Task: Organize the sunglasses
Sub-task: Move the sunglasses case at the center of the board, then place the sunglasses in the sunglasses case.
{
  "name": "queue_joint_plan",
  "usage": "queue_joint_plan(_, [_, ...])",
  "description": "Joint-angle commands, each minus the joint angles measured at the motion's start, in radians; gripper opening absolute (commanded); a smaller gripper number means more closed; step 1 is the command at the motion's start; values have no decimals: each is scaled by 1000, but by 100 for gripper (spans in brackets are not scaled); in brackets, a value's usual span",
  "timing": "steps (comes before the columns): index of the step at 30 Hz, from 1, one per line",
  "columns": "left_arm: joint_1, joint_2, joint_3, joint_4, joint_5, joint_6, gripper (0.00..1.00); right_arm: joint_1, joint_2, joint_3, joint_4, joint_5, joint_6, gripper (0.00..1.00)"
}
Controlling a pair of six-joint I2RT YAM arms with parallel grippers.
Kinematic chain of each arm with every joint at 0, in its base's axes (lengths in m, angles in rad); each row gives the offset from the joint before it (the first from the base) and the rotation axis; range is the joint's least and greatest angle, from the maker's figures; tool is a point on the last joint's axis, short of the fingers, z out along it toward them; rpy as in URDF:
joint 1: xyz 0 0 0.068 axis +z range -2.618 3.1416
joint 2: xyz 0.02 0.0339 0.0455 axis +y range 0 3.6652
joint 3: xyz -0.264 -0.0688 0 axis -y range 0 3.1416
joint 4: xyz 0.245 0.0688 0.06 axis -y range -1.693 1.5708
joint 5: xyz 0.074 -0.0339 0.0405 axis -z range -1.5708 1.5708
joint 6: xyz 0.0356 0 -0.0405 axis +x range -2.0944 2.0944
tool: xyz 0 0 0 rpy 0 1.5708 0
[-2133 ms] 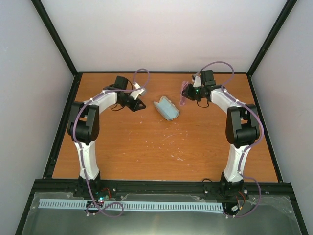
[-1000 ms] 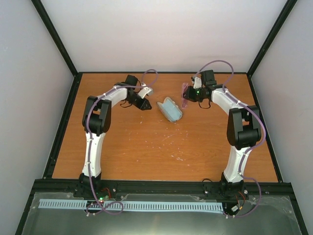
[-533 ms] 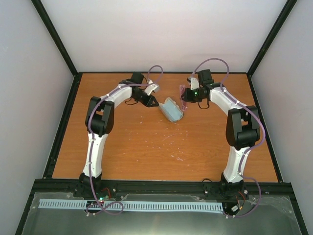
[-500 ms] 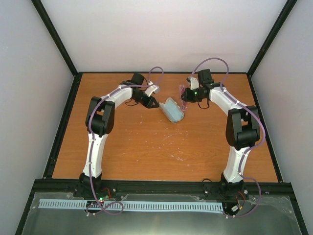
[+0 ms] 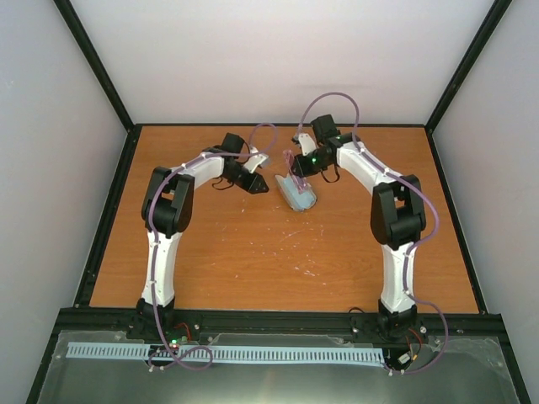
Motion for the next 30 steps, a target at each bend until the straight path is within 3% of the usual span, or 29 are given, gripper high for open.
queue_joint_plan(1, [4,3,67,14,19,-35,25,3,66,49,-95,23,-13,3])
queue_joint_plan(13, [1,29,144,12,46,-65,25,6,169,122,-175,52,-14,3])
queue_joint_plan(26, [1,23,143,15,55,-68,25,26,276,251,-280,197,1,4])
queue_joint_plan(30, [1,21,144,18,56,-69,25,26,282,266,-289,228,5,10])
